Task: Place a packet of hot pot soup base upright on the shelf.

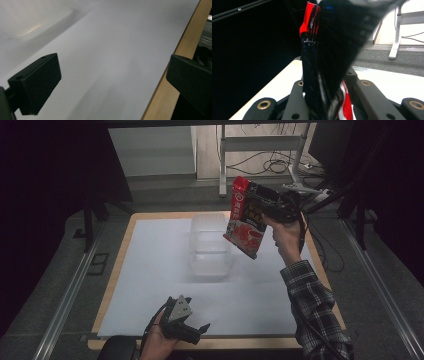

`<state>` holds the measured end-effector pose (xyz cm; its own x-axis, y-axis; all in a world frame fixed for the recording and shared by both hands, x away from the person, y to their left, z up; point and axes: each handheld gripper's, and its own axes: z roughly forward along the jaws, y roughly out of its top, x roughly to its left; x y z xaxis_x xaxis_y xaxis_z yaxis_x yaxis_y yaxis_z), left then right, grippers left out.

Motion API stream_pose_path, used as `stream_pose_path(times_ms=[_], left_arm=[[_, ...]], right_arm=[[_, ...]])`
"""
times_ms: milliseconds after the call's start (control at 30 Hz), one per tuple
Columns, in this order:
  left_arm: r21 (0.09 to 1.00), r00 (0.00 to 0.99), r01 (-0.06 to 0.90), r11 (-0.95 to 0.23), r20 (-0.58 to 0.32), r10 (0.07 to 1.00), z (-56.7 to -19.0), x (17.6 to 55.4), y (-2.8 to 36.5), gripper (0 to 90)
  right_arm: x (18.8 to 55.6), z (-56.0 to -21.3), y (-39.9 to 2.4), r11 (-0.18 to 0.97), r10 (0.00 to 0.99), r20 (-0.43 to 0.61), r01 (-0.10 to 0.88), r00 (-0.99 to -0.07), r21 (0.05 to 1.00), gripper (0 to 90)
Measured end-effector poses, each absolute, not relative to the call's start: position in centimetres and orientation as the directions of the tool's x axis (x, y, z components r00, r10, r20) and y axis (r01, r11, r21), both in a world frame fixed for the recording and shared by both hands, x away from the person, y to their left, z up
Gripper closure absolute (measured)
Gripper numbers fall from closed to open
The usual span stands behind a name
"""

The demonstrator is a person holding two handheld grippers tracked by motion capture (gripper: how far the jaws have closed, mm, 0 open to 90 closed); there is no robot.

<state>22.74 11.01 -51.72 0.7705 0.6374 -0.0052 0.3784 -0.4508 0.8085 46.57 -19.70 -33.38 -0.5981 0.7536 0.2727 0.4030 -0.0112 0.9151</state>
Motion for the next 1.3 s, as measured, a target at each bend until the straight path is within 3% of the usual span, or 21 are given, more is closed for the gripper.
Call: stream_pose_path(times_ms=[533,1300], left_arm=[[0.802,0.773,0.373,-0.467,0.01,0.634,-51.7,22.7,10.8,0.0],[0.808,0.778,0.365,-0.463,0.008,0.628,-51.6,22.7,10.8,0.0]], right_arm=[[51.4,-34.6,-16.1,-0.014,0.734,0.294,0.419,-0.612,0.908,74.8],[57.0,-37.3,-10.9,0.058,0.699,0.221,0.362,-0.68,0.93,75.0]])
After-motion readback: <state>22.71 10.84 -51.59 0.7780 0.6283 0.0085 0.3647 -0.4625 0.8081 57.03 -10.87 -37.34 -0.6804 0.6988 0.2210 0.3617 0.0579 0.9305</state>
